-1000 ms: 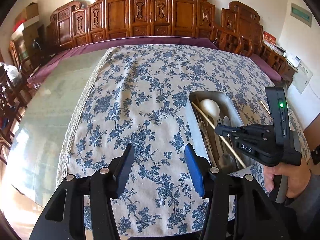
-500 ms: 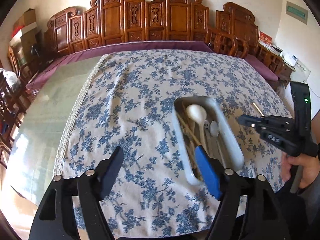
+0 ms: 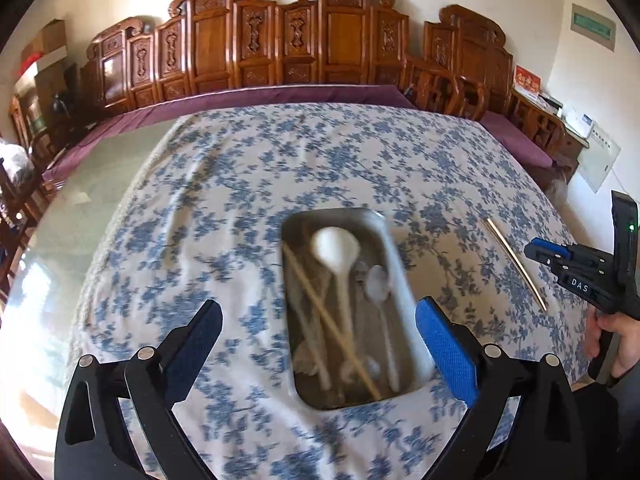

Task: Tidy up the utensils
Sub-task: 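Grasp another bamboo chopstick with the right tool while the left tool approaches the remaining chopsticks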

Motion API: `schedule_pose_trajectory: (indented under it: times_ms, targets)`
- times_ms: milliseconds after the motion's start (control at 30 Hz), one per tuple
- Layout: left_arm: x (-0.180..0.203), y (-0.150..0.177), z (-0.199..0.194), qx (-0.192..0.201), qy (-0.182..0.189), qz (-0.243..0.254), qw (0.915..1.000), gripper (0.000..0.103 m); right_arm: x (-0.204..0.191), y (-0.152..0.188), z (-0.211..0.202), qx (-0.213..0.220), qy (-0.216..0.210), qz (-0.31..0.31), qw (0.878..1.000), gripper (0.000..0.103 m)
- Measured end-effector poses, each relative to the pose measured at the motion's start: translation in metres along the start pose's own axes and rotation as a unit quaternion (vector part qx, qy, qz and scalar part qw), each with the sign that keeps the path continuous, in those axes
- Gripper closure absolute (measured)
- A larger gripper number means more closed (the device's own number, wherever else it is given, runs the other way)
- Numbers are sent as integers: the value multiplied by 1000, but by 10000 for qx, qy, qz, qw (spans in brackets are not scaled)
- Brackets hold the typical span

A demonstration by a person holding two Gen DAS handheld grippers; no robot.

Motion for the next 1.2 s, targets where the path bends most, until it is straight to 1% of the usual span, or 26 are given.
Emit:
schedule_pose_trajectory:
  times_ms: [133, 267, 367, 433, 533, 667, 867, 967, 1033, 1133, 1200]
  targets:
    - [25, -2, 16, -49, 132, 48, 9999, 9, 24, 9, 9, -104, 156, 23, 9998, 77]
    - [51, -4, 35, -133, 316, 50, 9994, 9, 46, 20, 24, -329, 338, 64, 9989, 77]
    - [68, -4, 47, -185, 420, 79, 9989, 9, 63, 30, 35, -469, 373, 219, 9980, 77]
    - [79, -4, 54, -213, 461, 124, 9986, 9, 67, 33, 39, -516, 391, 213, 9977, 78]
    - [93, -3, 64, -285, 516, 181, 9981, 9, 74, 37, 44, -590, 407, 227, 9972, 83]
    - [109, -3, 76, -366, 549, 344, 9972, 9, 75, 40, 44, -568, 354, 177, 9976, 83]
    - [121, -3, 88, -365, 573, 421, 9968, 9, 65, 43, 44, -625, 270, -38, 9977, 83]
    - [124, -1, 95, -394, 576, 404, 9967, 9, 61, 45, 45, -671, 330, -196, 9970, 90]
    - [127, 2, 98, -438, 602, 392, 9965, 9, 63, 45, 44, -682, 367, -189, 9968, 96]
    - [134, 6, 102, -481, 595, 478, 9959, 9, 65, 45, 44, -715, 348, -209, 9966, 97]
    - [138, 7, 104, -501, 610, 495, 9956, 9, 65, 45, 44, -724, 425, -337, 9959, 97]
Point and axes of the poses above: each gripper's, at about its wrist camera, not at the fingertips, and z roughly the way its jaws point, x to its right, y to its underside, the point moved 4 cm from there along z, roughly the way its jaws point, and after that the axes turned 8 degrees about x, right-handed, at the moved point
